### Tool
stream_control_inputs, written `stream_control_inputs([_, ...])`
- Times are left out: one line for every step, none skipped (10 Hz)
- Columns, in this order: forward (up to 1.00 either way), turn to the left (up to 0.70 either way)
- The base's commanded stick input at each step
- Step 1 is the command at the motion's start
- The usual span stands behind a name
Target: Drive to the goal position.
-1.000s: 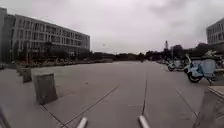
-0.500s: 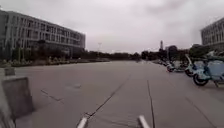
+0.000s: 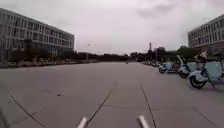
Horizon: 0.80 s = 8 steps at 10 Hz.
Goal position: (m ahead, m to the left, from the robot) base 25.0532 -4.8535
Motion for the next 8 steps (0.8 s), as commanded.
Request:
stream_control_inputs([1.00,-0.22])
stream_control_inputs([1.00,-0.02])
stream_control_inputs([1.00,-0.02])
stream_control_inputs([1.00,-0.02])
stream_control_inputs([1.00,-0.02])
stream_control_inputs([1.00,-0.02])
stream_control_inputs([1.00,-0.02])
stream_control_inputs([1.00,-0.16])
